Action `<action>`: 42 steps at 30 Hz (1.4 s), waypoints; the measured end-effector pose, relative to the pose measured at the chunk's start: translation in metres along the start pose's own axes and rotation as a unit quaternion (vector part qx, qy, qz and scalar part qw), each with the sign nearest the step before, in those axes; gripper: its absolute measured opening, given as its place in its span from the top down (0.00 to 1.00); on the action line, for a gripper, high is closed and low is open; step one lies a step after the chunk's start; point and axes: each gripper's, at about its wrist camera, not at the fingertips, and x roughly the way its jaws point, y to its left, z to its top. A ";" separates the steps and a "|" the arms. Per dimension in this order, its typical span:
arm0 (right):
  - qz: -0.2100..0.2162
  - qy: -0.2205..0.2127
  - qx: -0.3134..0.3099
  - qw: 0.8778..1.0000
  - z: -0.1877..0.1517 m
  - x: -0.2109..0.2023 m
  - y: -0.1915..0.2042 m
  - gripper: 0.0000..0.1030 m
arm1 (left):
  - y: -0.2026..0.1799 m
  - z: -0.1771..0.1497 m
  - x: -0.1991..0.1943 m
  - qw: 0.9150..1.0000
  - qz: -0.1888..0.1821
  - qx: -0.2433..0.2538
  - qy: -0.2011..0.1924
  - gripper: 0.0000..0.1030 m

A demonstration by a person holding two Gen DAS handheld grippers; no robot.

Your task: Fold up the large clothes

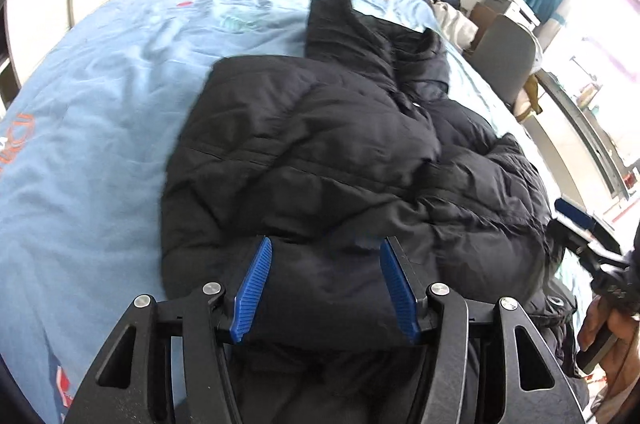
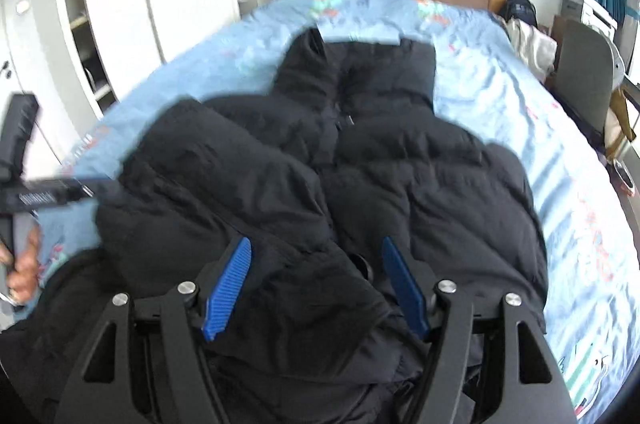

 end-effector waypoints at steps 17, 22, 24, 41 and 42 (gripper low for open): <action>-0.002 0.062 0.043 0.997 -0.040 -0.003 -0.011 0.35 | -0.032 -0.022 -0.016 0.996 0.082 0.017 0.028 0.39; -0.026 0.033 0.056 0.998 -0.047 -0.072 -0.023 0.35 | -0.038 -0.038 -0.063 0.995 0.094 0.014 0.012 0.38; -0.038 0.017 0.056 0.998 -0.050 -0.104 -0.027 0.35 | -0.041 -0.041 -0.084 0.995 0.101 0.017 0.002 0.37; -0.113 -0.099 0.115 0.982 -0.104 -0.319 -0.110 0.35 | -0.062 -0.049 -0.253 0.984 0.142 0.018 -0.102 0.26; -0.119 -0.103 0.115 0.981 -0.110 -0.329 -0.113 0.35 | -0.063 -0.051 -0.258 0.984 0.143 0.018 -0.106 0.25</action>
